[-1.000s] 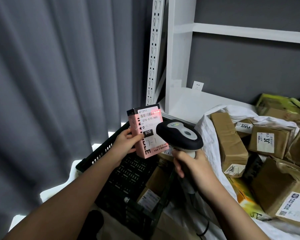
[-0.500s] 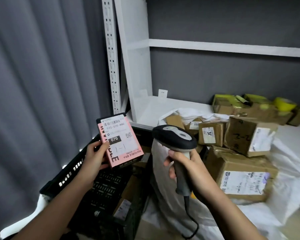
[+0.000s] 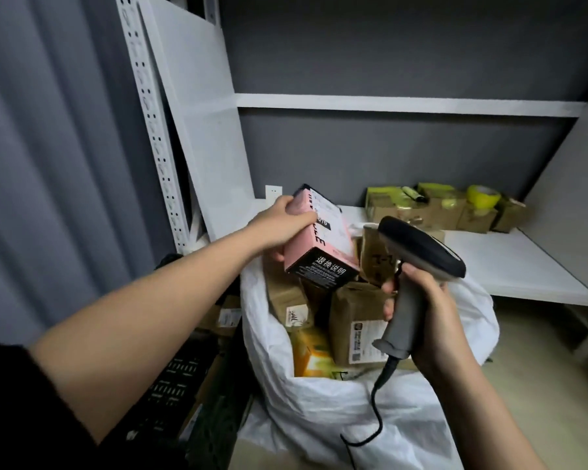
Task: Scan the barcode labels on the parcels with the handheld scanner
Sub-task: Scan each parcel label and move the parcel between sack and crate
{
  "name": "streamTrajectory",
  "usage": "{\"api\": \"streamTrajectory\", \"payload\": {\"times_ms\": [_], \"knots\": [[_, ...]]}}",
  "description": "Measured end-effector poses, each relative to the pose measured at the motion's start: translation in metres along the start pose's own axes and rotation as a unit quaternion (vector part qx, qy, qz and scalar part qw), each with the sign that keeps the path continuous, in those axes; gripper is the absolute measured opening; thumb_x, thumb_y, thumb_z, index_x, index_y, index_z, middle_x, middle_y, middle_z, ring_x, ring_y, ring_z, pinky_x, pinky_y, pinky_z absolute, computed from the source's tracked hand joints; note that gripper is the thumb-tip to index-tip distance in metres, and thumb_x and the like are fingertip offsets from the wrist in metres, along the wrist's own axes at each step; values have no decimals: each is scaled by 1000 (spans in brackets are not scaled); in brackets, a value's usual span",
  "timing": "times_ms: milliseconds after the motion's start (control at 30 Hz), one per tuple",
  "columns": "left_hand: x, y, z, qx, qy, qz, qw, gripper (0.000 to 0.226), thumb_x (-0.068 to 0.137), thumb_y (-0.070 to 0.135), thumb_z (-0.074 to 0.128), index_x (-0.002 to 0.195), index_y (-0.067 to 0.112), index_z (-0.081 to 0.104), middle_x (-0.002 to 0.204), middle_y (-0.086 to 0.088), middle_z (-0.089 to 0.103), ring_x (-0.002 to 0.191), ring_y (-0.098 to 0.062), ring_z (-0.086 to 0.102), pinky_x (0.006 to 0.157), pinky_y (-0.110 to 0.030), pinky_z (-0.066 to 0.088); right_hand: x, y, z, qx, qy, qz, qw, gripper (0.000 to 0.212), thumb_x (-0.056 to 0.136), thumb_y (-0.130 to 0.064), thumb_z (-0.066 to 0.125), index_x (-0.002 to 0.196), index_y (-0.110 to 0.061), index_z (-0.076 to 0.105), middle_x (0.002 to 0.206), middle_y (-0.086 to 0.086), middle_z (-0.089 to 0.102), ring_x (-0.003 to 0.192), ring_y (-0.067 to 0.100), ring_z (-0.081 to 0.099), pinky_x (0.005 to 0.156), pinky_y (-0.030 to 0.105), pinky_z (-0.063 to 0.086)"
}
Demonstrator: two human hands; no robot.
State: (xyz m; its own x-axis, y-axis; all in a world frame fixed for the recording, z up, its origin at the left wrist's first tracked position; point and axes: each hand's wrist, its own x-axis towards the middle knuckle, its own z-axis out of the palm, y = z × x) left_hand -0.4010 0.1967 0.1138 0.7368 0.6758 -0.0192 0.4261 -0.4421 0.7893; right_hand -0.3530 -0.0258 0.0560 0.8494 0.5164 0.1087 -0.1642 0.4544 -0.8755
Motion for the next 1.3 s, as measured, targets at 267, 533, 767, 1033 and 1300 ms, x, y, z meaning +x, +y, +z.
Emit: {"api": "streamTrajectory", "payload": {"times_ms": [267, 533, 767, 1033, 1300], "knots": [[28, 23, 21, 357, 8, -59, 932, 51, 88, 53, 47, 124, 17, 45, 108, -10, 64, 79, -30, 65, 77, -29, 53, 7, -4, -14, 12, 10, 13, 1000, 18, 95, -14, 52, 111, -8, 47, 61, 8, 57, 39, 16, 48, 38, 21, 40], [36, 14, 39, 356, -94, -153, 917, 47, 99, 44, 32, 83, 3, 48, 72, -13, 56, 81, -31, 65, 83, -30, 50, 7, 4, 3, -14, -12, 28, 999, 2, 96, -10, 52, 94, -11, 52, 57, 6, 59, 37, 16, 49, 39, 19, 41], [27, -24, -37, 386, 48, -12, 921, 53, 93, 57, 30, 88, 12, 58, 77, -2, 71, 68, -20, 68, 69, -25, 47, 2, 27, 40, -19, -84, 105, 991, 7, 95, -14, 53, 94, -6, 53, 61, 11, 57, 41, 19, 49, 40, 22, 43], [-23, -198, -99, 298, 1, -114, 948, 32, 92, 42, 50, 103, 16, 65, 83, -5, 70, 76, -25, 68, 68, -28, 52, -15, 111, 128, -140, -214, 191, 948, 8, 97, -13, 55, 97, -6, 51, 57, 7, 56, 41, 18, 51, 40, 23, 43], [-23, -361, -37, 308, -274, -226, 883, 63, 91, 42, 57, 139, 5, 40, 136, -16, 49, 117, -28, 51, 93, -29, 45, 15, 240, 188, -249, -212, 299, 897, 25, 97, -18, 58, 114, -1, 51, 60, 8, 53, 38, 17, 58, 38, 22, 47]]}}
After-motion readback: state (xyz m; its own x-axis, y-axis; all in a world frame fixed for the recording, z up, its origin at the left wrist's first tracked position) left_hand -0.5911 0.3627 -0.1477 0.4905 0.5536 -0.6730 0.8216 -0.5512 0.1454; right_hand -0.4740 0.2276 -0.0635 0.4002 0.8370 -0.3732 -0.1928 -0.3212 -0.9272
